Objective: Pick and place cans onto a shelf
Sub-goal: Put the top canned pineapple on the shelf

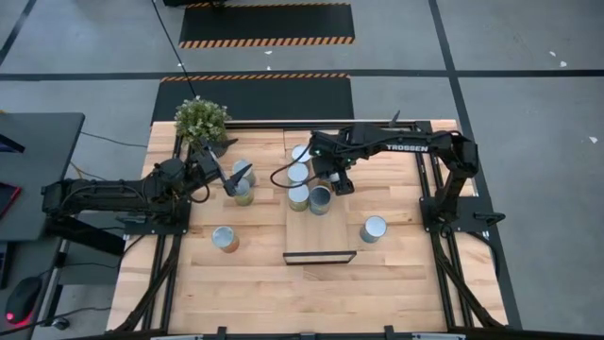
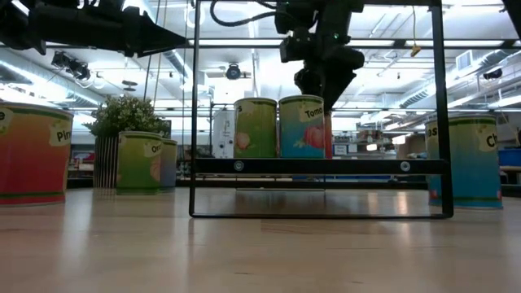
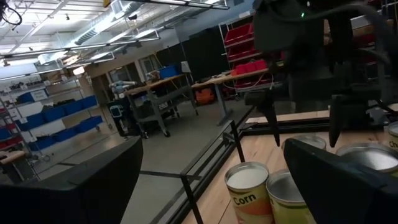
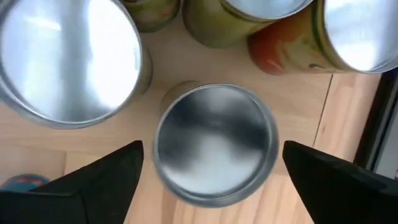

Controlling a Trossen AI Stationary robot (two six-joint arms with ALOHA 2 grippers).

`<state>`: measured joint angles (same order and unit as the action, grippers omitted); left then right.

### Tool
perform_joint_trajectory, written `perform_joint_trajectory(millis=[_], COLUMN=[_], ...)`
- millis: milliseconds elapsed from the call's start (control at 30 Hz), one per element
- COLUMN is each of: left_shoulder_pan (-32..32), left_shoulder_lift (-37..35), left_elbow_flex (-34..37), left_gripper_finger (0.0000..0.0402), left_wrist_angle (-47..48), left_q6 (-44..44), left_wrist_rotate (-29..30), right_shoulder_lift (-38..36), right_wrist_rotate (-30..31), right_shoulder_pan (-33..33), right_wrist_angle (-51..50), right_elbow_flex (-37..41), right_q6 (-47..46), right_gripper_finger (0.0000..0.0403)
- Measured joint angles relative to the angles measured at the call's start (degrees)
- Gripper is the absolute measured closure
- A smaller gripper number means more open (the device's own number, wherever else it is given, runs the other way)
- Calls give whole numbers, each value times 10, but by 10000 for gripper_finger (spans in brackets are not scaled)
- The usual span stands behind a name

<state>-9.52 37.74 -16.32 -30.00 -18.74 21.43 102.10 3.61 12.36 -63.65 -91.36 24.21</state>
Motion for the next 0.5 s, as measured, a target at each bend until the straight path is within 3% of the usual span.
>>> perform_joint_trajectory(millis=[267, 500], left_shoulder_pan=[0, 0], left_shoulder_lift=[0, 0], left_elbow_flex=[0, 0], left_gripper_finger=[5, 6], left_wrist_angle=[4, 3], left_q6=[1, 0], left_wrist_rotate=[0, 0], right_shoulder_lift=[-1, 0], right_wrist_rotate=[50, 95], right_shoulder_pan=[-10, 4], right_wrist_angle=[-49, -98], right_elbow_flex=[-33, 2], right_q6=[-47, -103], right_gripper_finger=[4, 5])
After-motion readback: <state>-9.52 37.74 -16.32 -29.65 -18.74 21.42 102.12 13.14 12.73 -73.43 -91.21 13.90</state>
